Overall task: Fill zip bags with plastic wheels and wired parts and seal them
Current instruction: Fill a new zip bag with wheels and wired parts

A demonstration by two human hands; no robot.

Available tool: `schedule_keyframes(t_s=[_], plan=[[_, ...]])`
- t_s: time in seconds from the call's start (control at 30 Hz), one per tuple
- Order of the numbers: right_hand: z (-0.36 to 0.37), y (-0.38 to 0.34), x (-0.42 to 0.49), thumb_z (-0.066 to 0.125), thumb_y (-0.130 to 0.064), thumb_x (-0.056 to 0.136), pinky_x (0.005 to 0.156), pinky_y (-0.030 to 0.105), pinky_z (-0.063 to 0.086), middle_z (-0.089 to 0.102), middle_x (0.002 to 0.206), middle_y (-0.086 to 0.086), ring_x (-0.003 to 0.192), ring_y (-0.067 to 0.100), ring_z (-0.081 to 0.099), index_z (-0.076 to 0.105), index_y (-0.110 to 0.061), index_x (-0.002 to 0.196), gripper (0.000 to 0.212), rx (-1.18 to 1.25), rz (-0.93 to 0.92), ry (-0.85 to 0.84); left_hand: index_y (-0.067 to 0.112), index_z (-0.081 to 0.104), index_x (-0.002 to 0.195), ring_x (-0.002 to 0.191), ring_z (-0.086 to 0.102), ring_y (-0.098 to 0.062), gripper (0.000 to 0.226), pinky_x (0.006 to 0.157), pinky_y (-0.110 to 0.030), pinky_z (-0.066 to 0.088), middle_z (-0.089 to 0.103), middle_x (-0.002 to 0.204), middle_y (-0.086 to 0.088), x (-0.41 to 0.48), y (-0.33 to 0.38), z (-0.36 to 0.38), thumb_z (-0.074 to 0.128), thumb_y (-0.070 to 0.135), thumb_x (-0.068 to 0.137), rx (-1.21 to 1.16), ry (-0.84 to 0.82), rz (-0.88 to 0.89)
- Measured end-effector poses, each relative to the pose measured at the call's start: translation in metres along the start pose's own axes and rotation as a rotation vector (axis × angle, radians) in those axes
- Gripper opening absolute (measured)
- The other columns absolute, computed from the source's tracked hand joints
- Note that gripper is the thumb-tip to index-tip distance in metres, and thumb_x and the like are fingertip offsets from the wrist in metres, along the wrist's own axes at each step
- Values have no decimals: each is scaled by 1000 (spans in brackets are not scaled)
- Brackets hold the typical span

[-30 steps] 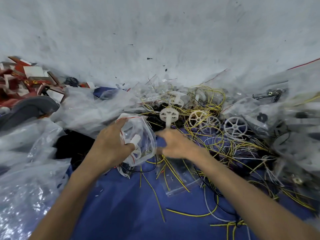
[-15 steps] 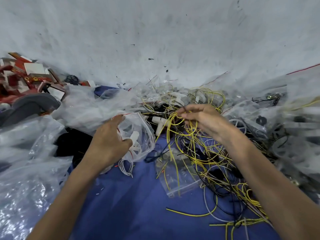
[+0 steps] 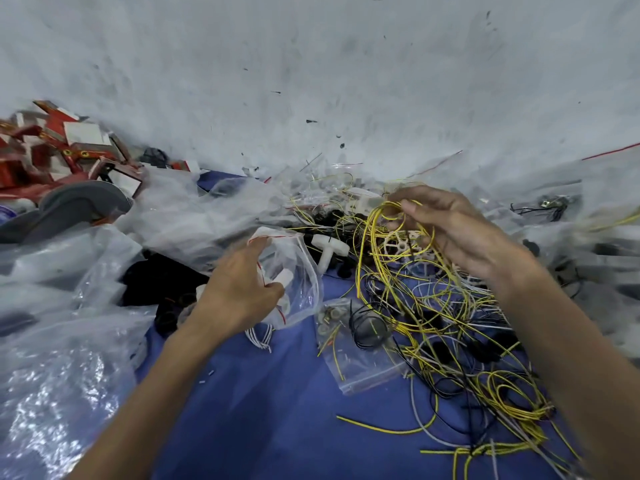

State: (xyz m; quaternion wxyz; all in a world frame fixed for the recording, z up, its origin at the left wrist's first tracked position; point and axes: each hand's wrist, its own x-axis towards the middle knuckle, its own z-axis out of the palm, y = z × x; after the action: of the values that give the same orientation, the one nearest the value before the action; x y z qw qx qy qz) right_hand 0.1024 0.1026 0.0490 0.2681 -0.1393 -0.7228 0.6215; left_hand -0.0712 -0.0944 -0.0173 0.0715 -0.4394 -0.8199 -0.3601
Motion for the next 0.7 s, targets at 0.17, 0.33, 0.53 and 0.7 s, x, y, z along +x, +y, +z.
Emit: schedule_keyframes(t_s=[0.17,0.33,0.53,0.7], plan=[[-3,-40,-6,62,-63,70,93,34,45,66,106,-11,92,11,62,55,-29,123,63,-968,-48,249,13,51,131,103,57,-31,58,87,-31,43,63,107,-12,-1,1,0,66,11,75,-1,-2,-1],[11,-69,-13,73,-17,77,62,8,44,73,87,-1,62,-5,58,68,-21,97,21,-670,-465,345,16,50,130,87,61,-32,56,77,-32,46,61,82,-11,-5,6,-1,66,12,77,5,-17,3],[85,-1,-10,56,-4,89,49,12,38,71,81,5,55,3,53,69,-13,93,16,-529,114,-310,14,55,121,72,48,-19,52,63,-26,33,46,65,12,-8,20,-8,65,8,71,11,-109,101],[143,57,2,38,14,87,46,14,42,59,61,-1,54,6,56,56,-9,76,32,-360,97,-239,9,53,114,102,51,-21,44,71,-17,28,55,103,-2,-13,28,-3,65,12,71,102,-219,226]])
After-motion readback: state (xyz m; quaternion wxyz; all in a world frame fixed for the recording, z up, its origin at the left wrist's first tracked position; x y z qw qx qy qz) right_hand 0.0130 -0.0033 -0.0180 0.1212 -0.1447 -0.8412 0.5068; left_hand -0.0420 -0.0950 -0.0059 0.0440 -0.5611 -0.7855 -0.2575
